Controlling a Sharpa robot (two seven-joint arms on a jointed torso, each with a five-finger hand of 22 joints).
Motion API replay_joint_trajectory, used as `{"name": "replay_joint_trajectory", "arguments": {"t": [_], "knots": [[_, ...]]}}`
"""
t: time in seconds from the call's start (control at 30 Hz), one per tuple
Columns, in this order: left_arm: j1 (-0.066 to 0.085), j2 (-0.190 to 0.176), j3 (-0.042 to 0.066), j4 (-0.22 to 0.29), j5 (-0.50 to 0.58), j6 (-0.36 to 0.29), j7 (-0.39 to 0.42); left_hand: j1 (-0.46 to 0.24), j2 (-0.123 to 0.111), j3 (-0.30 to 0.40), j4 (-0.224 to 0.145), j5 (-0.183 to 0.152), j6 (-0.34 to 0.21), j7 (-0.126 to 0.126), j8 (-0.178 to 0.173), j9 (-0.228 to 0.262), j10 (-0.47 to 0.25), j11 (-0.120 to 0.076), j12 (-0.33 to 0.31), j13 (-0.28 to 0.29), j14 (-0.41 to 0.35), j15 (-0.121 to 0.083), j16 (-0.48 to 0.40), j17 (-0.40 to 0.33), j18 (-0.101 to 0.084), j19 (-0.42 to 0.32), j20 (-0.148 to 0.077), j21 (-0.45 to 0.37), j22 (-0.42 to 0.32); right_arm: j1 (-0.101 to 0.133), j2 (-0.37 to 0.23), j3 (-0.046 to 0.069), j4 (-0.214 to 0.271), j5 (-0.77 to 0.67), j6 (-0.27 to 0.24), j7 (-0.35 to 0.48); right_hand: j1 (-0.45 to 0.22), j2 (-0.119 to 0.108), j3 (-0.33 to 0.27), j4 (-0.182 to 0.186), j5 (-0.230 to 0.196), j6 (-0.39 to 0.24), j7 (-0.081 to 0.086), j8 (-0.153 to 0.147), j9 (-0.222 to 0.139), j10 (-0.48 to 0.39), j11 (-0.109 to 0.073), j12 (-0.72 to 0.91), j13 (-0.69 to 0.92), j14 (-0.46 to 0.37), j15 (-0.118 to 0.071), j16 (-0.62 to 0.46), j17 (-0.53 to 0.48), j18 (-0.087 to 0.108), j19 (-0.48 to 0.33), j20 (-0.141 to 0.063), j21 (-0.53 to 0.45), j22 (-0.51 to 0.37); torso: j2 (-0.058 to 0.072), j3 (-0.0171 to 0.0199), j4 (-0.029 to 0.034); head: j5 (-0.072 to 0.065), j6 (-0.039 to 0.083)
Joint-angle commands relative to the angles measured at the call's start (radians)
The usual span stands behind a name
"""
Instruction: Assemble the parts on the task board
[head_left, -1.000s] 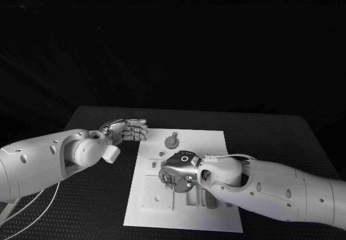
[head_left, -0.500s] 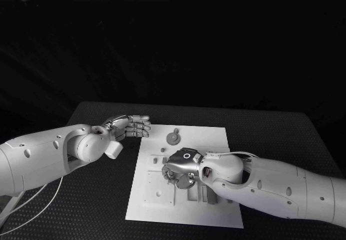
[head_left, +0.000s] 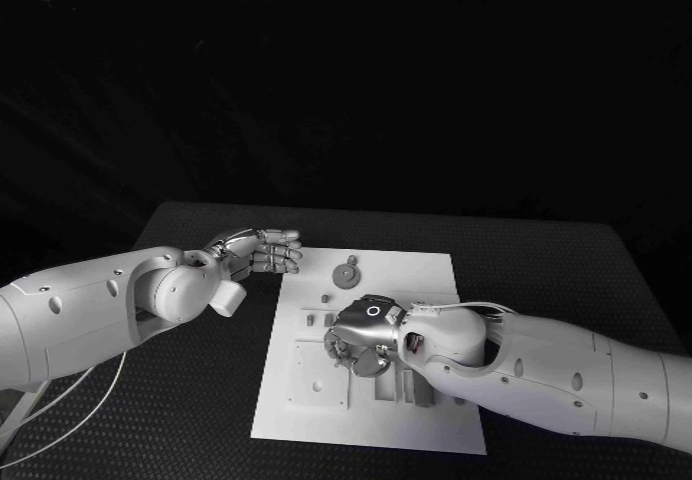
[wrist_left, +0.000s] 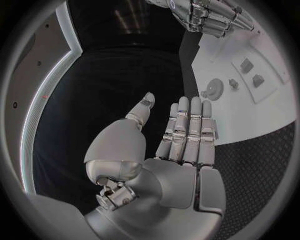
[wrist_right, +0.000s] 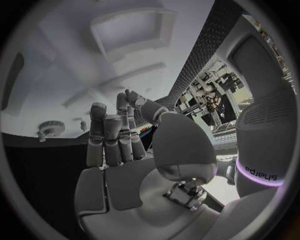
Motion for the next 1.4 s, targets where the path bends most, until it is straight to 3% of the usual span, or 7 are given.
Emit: {"name": "replay_joint_trajectory", "arguments": {"t": [0.03, 1.13, 1.4], "knots": [[0.002, 0.002, 0.001, 0.002, -0.007, 0.019, 0.005, 0.01, 0.001, 0.0, 0.003, 0.0, 0.006, 0.002, 0.0, -0.001, 0.005, 0.003, -0.002, 0.001, 0.008, 0.0, -0.006, 0.001, 0.008, 0.005, -0.002, 0.002, -0.002, -0.001, 0.003, 0.0, 0.002, -0.011, 0.016, -0.001, 0.003, 0.003, 0.007, -0.001, 0.003, 0.006, 0.001, 0.005, 0.037, 0.006, -0.002, 0.0, 0.001, 0.004, -0.003, -0.001, -0.001, 0.016, -0.001, -0.007, 0.006, 0.016, 0.0, 0.0002, 0.0, -0.001, -0.001], [0.002, 0.005, 0.001, 0.001, -0.03, 0.033, -0.003, 0.008, 0.0, 0.0, 0.003, 0.0, 0.005, 0.003, -0.002, -0.002, 0.003, 0.004, -0.004, 0.001, 0.007, 0.001, -0.009, 0.001, 0.007, 0.003, -0.001, 0.0, -0.003, -0.006, 0.021, -0.003, -0.011, -0.022, 0.03, -0.01, 0.001, 0.003, 0.008, -0.001, 0.003, 0.006, 0.001, 0.004, 0.039, 0.005, -0.002, -0.001, 0.004, 0.006, -0.003, -0.003, -0.001, 0.016, -0.001, -0.008, 0.005, 0.016, 0.0, 0.0005, 0.0001, -0.005, -0.008], [0.002, 0.006, 0.0, 0.0, -0.033, 0.035, -0.004, 0.008, -0.001, 0.001, 0.003, 0.0, 0.005, 0.004, -0.002, -0.003, 0.002, 0.004, -0.005, 0.001, 0.006, 0.001, -0.01, 0.002, 0.006, 0.003, -0.001, 0.0, -0.004, -0.007, 0.02, -0.003, -0.011, -0.025, 0.022, -0.011, 0.001, 0.003, 0.009, -0.001, 0.003, 0.006, 0.001, 0.004, 0.04, 0.005, -0.002, -0.001, 0.005, 0.006, -0.003, -0.003, -0.001, 0.016, -0.001, -0.008, 0.005, 0.016, 0.0, 0.0006, 0.0002, -0.006, -0.005]]}}
